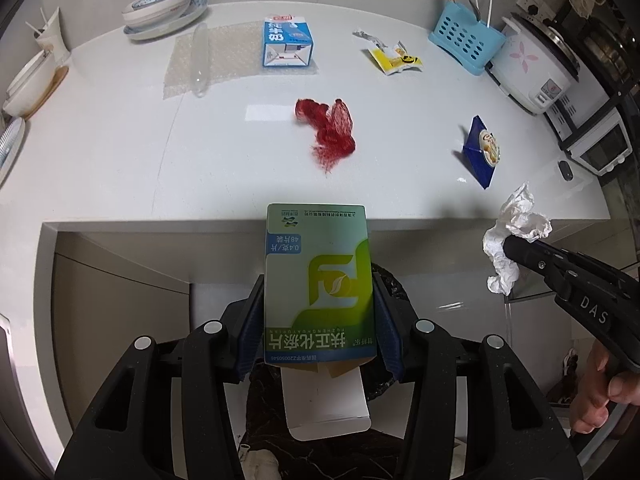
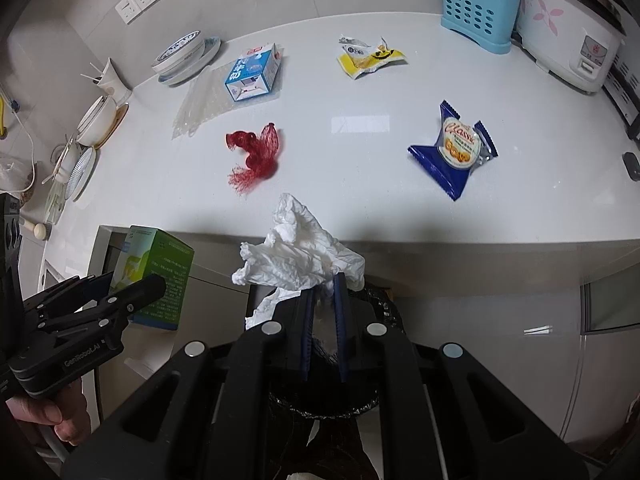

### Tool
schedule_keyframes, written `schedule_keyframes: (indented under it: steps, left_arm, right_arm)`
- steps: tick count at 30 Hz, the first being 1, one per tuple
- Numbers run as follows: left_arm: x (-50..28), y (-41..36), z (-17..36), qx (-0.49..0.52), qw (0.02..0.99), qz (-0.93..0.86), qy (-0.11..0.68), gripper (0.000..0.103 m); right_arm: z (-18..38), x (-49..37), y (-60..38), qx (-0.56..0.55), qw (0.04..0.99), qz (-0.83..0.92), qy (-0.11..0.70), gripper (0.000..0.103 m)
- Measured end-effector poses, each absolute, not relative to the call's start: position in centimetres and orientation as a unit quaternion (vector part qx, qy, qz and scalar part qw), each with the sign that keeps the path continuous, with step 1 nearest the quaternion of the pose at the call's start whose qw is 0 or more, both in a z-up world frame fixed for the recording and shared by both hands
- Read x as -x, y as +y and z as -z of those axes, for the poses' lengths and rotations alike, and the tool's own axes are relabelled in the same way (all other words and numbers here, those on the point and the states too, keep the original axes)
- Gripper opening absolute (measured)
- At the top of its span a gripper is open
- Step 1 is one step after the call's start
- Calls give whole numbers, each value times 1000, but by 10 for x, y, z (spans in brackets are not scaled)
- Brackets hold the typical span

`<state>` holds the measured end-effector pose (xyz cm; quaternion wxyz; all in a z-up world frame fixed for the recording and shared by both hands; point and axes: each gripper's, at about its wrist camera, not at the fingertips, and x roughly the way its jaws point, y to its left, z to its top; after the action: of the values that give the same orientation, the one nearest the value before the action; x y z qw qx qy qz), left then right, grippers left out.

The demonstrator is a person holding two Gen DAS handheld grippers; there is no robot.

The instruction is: Collect trash

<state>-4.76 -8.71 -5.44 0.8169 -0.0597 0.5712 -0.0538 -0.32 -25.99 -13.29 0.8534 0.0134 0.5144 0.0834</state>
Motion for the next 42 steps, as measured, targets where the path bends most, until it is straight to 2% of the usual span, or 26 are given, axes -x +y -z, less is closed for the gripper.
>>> schedule_keyframes:
  steps: [16, 42]
  left_arm:
    - [79, -102, 86, 54, 806, 63, 586, 47]
    - [89, -119, 170, 29, 792, 50, 607, 47]
  right_arm:
    - [164, 42, -263, -4, 842, -98, 531, 9]
    - [246, 47, -283, 0, 825, -75, 560, 9]
